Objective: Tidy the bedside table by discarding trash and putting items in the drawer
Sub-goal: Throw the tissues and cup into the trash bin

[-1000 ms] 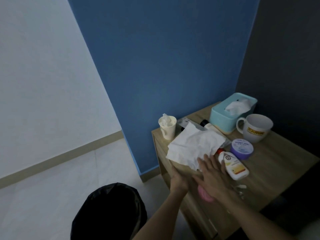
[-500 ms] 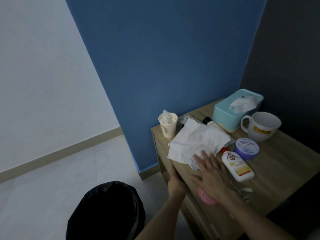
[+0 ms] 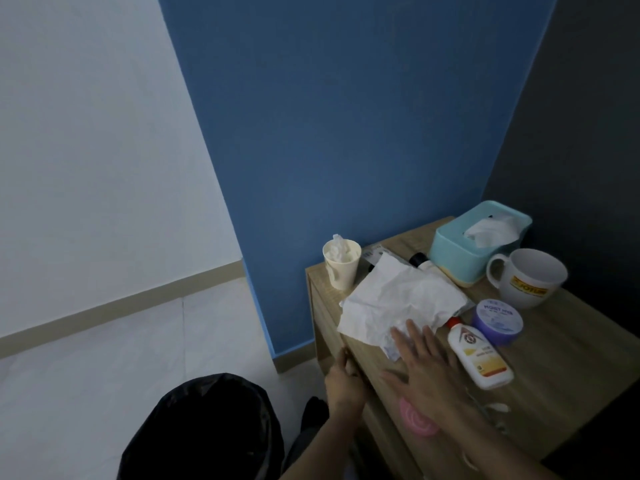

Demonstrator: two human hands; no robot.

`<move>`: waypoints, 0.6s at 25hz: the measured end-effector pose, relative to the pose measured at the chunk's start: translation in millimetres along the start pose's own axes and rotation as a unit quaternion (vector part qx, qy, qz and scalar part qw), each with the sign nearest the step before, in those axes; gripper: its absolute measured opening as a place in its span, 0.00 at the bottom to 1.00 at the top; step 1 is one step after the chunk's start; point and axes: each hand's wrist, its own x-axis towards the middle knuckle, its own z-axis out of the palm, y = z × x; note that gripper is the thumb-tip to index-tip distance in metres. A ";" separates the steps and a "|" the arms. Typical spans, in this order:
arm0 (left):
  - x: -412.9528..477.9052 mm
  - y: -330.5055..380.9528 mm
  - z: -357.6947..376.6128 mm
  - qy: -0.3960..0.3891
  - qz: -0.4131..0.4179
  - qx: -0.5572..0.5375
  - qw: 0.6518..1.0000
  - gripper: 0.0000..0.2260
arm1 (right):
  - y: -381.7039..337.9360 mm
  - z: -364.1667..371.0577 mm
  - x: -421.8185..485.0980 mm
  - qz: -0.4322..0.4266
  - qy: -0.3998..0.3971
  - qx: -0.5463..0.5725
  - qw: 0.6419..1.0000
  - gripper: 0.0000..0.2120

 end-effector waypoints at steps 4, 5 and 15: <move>7.8 42.7 -21.9 0.214 0.136 -0.047 0.966 0.17 | -2.1 -30.4 6.8 0.029 0.114 0.087 0.989 0.28; 13.1 57.3 -27.0 0.217 0.179 -0.030 0.959 0.21 | -2.8 -38.0 11.9 0.032 0.176 0.077 0.981 0.24; 90.4 132.5 -51.5 -0.013 0.202 0.308 0.930 0.25 | 3.1 -67.1 69.4 0.041 0.084 0.000 0.996 0.36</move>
